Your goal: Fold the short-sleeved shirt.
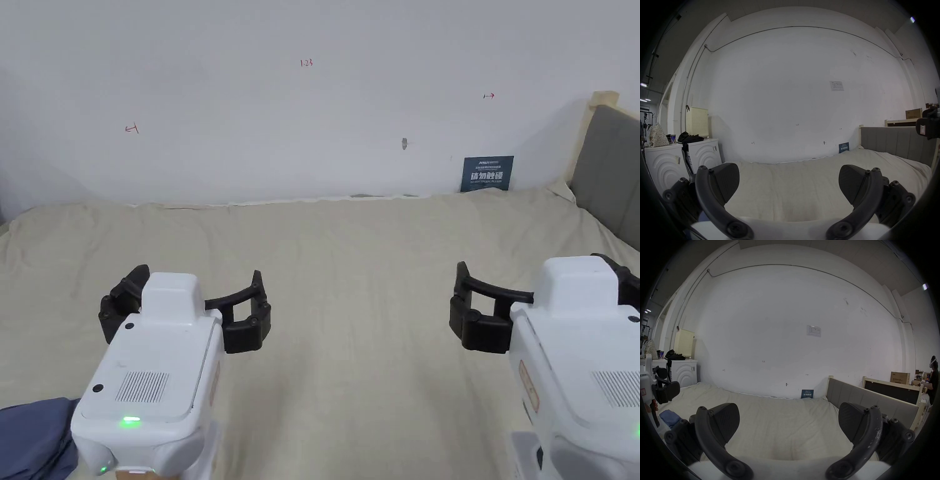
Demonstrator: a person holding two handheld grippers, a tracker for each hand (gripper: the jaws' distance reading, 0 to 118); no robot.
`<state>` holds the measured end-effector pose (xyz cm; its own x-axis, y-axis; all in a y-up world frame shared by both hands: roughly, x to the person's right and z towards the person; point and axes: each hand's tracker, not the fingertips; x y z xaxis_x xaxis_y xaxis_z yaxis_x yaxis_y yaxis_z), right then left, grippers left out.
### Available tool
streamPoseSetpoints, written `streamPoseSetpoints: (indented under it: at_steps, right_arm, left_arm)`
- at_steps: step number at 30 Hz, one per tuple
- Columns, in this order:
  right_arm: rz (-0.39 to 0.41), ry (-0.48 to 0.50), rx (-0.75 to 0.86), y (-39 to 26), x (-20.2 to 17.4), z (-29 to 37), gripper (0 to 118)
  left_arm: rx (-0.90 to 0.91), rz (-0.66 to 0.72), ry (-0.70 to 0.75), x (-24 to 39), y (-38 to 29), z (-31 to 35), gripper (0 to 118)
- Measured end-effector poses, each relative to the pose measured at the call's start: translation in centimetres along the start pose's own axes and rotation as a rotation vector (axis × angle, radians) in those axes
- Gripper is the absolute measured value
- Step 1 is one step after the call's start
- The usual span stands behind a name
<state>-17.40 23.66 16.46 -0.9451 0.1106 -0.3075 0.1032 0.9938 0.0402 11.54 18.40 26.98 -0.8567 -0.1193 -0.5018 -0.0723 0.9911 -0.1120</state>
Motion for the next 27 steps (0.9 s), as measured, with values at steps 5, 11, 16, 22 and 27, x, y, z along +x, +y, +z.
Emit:
streamPoseSetpoints:
  at_steps: [5,11,16,22,27]
  right_arm:
    - [0.002,0.002,-0.002,-0.07,-0.06,-0.01,118]
    - [0.002,0.002,-0.002,0.00,-0.06,0.04,118]
    - [0.000,0.002,0.003,0.15,-0.09,0.08,118]
    - [-0.005,0.004,0.004,0.20,-0.11,0.09,118]
    - [0.000,0.002,0.000,0.16,-0.18,0.04,118]
  left_arm:
    - [0.005,-0.001,0.004,-0.14,0.02,0.08,118]
    - [0.007,-0.012,0.004,-0.31,0.10,0.09,118]
    - [0.004,-0.009,0.005,-0.28,0.08,0.08,118]
    - [0.006,-0.004,0.008,-0.71,0.06,0.15,118]
    - [0.008,-0.008,0.011,-0.63,0.02,0.16,118]
